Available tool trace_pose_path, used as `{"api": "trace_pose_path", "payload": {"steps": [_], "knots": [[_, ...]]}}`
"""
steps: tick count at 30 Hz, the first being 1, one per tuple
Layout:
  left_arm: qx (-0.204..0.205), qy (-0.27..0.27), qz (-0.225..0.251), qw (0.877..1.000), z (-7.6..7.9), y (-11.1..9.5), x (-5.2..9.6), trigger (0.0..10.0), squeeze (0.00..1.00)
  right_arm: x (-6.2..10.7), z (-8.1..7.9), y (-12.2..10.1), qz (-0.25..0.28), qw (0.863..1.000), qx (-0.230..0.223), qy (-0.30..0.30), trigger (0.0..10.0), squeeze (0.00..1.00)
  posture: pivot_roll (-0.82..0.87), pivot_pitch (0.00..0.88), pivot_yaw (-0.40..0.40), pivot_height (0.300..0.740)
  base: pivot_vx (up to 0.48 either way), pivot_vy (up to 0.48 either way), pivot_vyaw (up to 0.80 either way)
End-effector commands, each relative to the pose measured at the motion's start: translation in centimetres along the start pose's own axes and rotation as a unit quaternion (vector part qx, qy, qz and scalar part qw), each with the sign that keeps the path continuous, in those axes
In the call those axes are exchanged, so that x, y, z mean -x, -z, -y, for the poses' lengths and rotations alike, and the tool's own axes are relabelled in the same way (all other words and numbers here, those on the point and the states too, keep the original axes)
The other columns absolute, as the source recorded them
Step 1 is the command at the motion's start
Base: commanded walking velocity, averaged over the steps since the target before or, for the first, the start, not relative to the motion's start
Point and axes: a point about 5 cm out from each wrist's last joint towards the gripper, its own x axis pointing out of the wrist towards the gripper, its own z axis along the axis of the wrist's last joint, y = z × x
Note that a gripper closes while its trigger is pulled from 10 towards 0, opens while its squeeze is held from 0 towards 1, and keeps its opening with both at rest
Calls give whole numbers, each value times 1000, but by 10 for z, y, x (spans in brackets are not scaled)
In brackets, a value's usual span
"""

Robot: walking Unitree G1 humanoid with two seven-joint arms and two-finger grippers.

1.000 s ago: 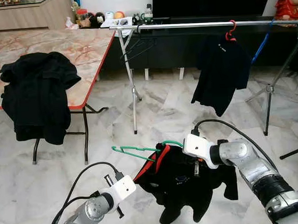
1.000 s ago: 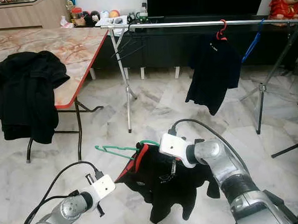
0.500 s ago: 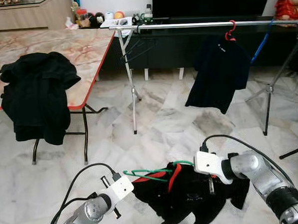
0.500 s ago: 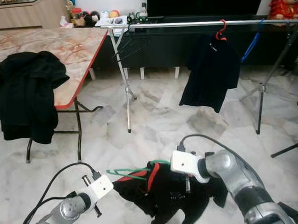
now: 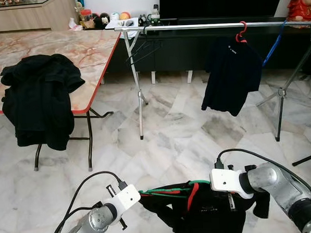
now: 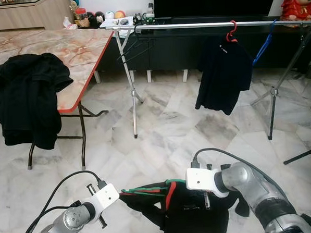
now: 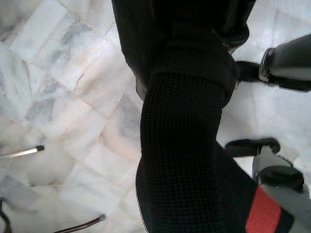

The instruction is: Hang hanger

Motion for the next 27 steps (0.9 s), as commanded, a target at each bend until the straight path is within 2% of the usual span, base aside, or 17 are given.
{"api": "trace_pose_path", "payload": {"steps": [1,3,4,7,8,12,15,16,17,18,23,27], "knots": [[3,2,-29,1000,2,14,5,0,0,13,8,5,30,998,-41,40,0,0,70,79,20,740,0,0,0],[2,4,-29,1000,2,14,5,0,0,15,12,-1,71,994,-62,52,0,0,70,79,20,740,0,0,0],[2,5,-29,1000,3,14,5,0,0,19,15,-8,119,988,-82,57,0,0,70,79,20,740,0,0,0],[2,6,-30,1000,3,14,5,0,0,21,13,-10,139,985,-88,46,0,0,66,72,24,740,0,0,0],[2,7,-30,1000,3,14,5,0,0,22,7,-3,123,989,-78,25,0,0,66,72,24,740,0,0,0],[1,7,-30,1000,3,14,5,0,0,25,-2,9,90,993,-74,0,0,0,66,74,23,740,0,0,0],[1,8,-31,999,3,15,5,0,0,32,-14,30,20,997,-61,-34,0,0,64,79,23,740,0,0,0],[1,8,-31,999,3,15,5,0,0,32,-14,30,20,997,-61,-34,0,0,64,79,23,740,0,0,0],[1,8,-32,999,3,15,6,0,0,39,-20,44,-35,997,-50,-55,0,0,62,82,23,740,0,0,0],[1,8,-33,999,3,16,6,0,0,42,-23,49,-55,996,-47,-60,0,0,61,84,23,740,0,0,0],[1,7,-33,999,2,16,6,0,0,48,-23,55,-76,994,-48,-58,0,0,60,88,25,740,0,0,0],[1,6,-33,999,2,15,6,0,0,47,-23,59,-111,992,-29,-49,0,0,59,90,27,740,0,0,0]]}}
